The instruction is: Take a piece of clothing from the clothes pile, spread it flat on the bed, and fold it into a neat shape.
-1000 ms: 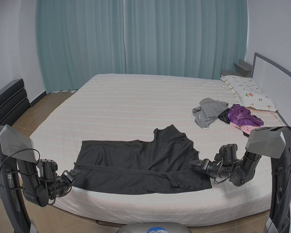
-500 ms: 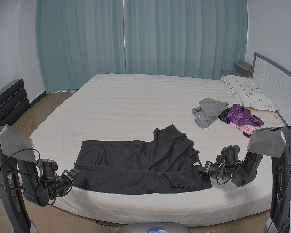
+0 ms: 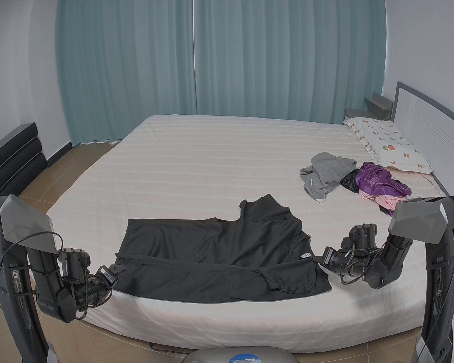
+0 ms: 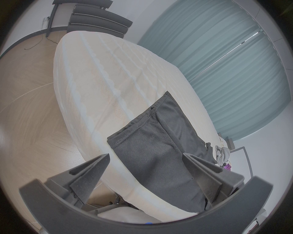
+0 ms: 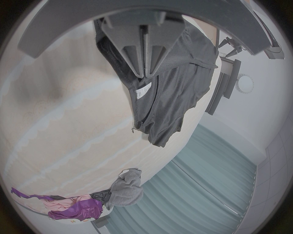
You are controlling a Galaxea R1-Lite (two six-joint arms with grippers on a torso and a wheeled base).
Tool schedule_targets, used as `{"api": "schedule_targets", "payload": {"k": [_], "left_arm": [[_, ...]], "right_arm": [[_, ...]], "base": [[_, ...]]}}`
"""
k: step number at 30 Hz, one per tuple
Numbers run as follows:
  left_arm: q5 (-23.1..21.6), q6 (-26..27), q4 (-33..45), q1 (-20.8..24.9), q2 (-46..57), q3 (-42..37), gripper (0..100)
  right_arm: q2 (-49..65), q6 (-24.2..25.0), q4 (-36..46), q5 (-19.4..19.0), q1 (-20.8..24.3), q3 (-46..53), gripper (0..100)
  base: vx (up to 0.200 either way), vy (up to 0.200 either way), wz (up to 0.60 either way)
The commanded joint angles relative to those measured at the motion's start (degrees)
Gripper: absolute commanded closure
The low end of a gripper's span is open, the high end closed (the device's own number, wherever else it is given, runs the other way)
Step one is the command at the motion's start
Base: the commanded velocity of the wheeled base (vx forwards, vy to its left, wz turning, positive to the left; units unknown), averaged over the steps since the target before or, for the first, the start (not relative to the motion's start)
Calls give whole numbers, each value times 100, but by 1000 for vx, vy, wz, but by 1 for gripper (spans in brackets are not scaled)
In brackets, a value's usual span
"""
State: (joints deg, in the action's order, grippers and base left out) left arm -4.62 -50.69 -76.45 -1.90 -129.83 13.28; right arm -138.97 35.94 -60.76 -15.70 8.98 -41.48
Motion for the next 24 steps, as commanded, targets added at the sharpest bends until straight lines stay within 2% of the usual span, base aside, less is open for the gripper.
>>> {"api": "schedule_targets", "payload": {"k": [1, 7, 8, 14, 17, 20, 24], "left_arm": [[14, -2, -2, -3, -25, 0, 0], [260, -2, -2, 6, -25, 17, 0], [260, -2, -2, 6, -25, 17, 0], [277, -2, -28, -3, 37, -9, 0], [269, -2, -309, -3, 2, -71, 0], [269, -2, -608, -47, -16, -159, 0], [269, -2, -714, -47, 2, -203, 0]], "right_arm": [[-16, 1, 3, -3, -55, -35, 100], [-60, 1, 3, -12, -63, -44, 100], [-60, 1, 3, -12, -63, -44, 0], [19, 45, -6, -47, -55, 18, 0], [142, 388, -24, -56, -72, 53, 0], [318, 792, -24, -73, -99, 114, 0], [388, 906, -24, -126, -99, 202, 0]], "base": [[0, 0, 0], [0, 0, 0], [0, 0, 0], [0, 0, 0], [0, 0, 0], [200, 0, 0], [200, 0, 0]]}}
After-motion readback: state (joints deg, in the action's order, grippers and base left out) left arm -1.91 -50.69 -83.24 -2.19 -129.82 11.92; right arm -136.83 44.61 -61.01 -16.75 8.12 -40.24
